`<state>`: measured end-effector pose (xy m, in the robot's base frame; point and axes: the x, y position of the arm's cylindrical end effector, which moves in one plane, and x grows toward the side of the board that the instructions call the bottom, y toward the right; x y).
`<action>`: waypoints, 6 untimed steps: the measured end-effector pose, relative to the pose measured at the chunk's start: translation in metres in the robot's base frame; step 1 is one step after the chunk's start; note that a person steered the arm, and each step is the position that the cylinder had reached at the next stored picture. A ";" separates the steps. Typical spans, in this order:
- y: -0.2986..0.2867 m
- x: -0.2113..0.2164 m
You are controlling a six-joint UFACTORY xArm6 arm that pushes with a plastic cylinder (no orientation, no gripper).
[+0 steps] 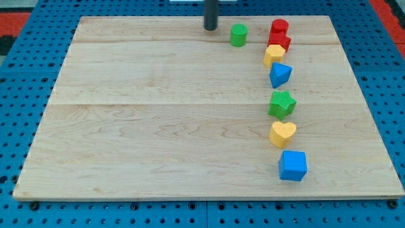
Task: Push the green circle closer to the red circle
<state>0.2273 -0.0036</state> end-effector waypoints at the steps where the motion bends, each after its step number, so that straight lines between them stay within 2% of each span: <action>1: 0.015 0.069; 2: 0.036 0.086; 3: 0.062 0.035; 4: 0.112 0.002; 5: 0.115 -0.010; 6: 0.068 -0.013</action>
<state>0.2144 0.0642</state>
